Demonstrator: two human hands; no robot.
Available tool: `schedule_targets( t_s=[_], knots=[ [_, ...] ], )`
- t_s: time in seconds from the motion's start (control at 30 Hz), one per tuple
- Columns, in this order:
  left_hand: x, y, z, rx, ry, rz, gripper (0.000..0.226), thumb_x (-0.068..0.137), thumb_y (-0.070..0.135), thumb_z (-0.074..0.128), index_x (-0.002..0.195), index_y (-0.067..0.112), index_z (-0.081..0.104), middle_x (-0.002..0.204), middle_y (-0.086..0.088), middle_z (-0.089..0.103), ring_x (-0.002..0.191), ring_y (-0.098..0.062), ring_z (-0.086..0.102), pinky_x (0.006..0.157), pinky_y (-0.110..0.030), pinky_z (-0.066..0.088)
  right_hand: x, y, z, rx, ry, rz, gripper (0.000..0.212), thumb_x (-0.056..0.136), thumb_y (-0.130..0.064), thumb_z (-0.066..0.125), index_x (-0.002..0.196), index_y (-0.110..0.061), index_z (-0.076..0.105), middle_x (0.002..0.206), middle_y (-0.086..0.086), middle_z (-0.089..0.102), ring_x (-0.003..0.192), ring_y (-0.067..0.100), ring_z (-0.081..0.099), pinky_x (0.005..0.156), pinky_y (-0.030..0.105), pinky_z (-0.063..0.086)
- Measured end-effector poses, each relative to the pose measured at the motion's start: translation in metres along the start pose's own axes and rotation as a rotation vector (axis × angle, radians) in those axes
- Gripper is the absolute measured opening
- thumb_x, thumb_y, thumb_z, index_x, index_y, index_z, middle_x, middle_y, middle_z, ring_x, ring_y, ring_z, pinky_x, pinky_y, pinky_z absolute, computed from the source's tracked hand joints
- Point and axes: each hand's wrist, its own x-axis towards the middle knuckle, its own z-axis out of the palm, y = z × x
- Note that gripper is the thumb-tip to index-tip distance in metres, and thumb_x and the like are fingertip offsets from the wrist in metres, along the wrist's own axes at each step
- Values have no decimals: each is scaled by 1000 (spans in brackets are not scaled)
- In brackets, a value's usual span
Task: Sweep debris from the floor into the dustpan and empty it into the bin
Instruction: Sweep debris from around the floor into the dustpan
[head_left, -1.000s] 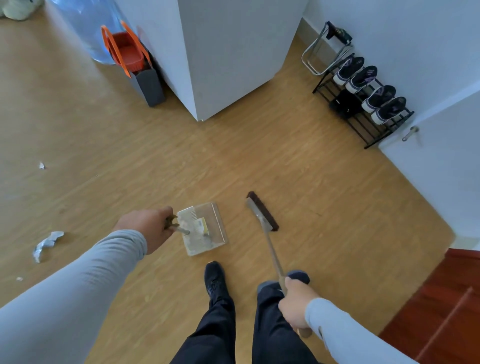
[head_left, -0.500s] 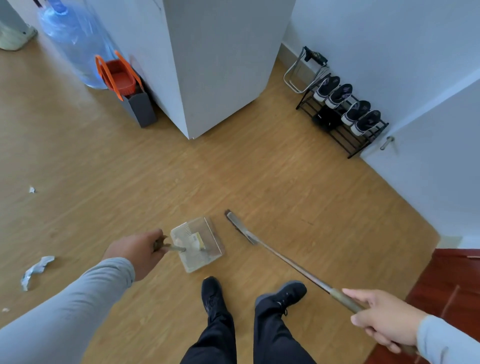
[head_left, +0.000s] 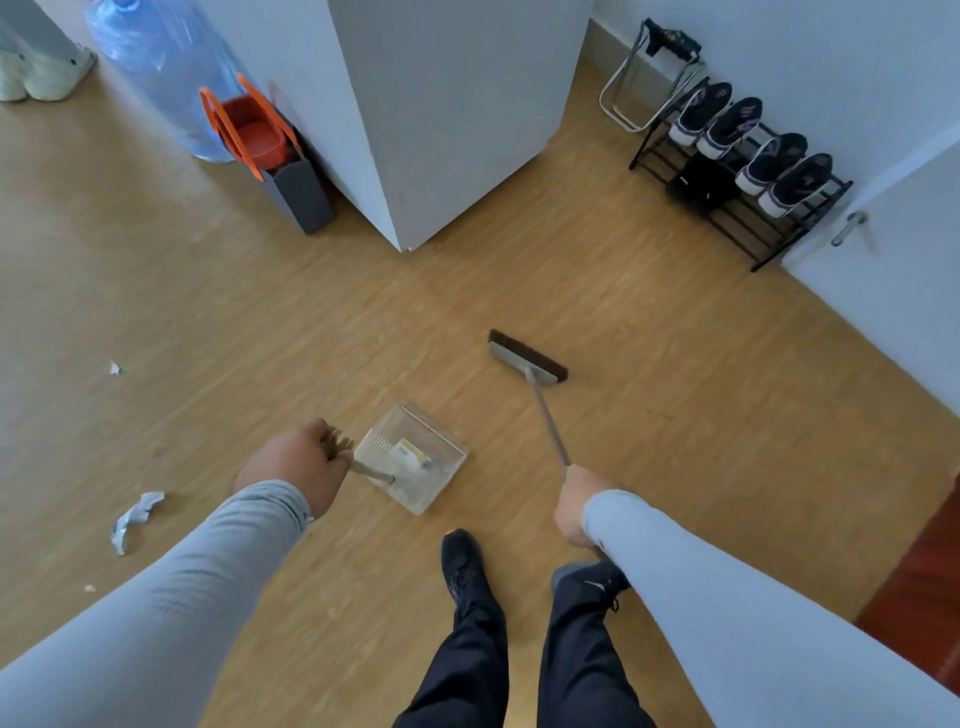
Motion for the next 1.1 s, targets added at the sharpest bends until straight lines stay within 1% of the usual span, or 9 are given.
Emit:
schedule_targets(
  t_s=[0.13,0.2,0.27,0.33,0.5,0.87,0.97,1.03,1.1],
  knots=[
    [-4,-4,-1,-10,0,-23,20,95,47,54,98,27,53,78,7,62,65,-15,60,54,-29,50,-39,16,17,-60,-156,-92,71,94,-10,44,157,-30,21,125,3,55,93,23,63,82,34,59],
    [-7,-10,-2,-26,1,-18,22,95,48,54,95,26,53,77,6,63,65,-15,60,54,-29,50,-54,41,-2,-38,-221,-121,76,94,-14,46,158,-41,16,124,-1,54,80,20,62,65,29,58],
    [-11,-19,-2,-43,-11,-4,23,96,48,54,94,26,52,76,5,64,65,-16,61,56,-31,52,-66,72,-27,73,-230,-127,75,90,-16,53,154,-48,27,97,-2,63,57,15,56,48,24,48],
    [-19,-30,-2,-75,-19,6,23,95,48,55,96,25,53,75,4,64,66,-18,61,58,-32,53,-79,107,-39,217,-235,-121,76,85,-19,60,150,-49,35,67,-2,62,43,12,48,46,24,44],
    [-52,-47,1,-112,33,98,22,92,48,60,84,28,54,68,6,63,61,-19,60,57,-30,51,-116,191,-18,426,-232,-58,79,86,-20,61,153,-46,30,58,-1,56,42,14,41,43,27,40],
    [-90,-40,19,72,13,317,20,88,54,60,82,37,51,65,11,63,57,-14,61,55,-31,53,-108,303,28,619,76,216,71,92,-8,55,156,-26,30,53,5,53,39,17,46,41,23,37],
    [-93,-25,41,111,-73,364,19,90,48,61,83,33,51,67,10,62,59,-10,60,52,-25,45,-87,298,50,595,48,282,43,88,-5,47,131,-10,52,55,10,51,42,20,46,45,23,38],
    [-93,-19,59,134,-97,358,18,92,50,56,87,33,51,68,12,63,60,-10,61,54,-26,50,-73,278,70,550,20,309,27,84,-5,44,106,2,58,49,11,54,40,21,50,48,25,41],
    [-89,-18,69,172,-70,338,19,92,54,51,90,35,49,70,14,63,61,-11,63,58,-29,56,-66,246,99,531,-38,313,26,82,-5,42,100,1,59,52,11,59,42,22,55,47,25,44]
  ],
)
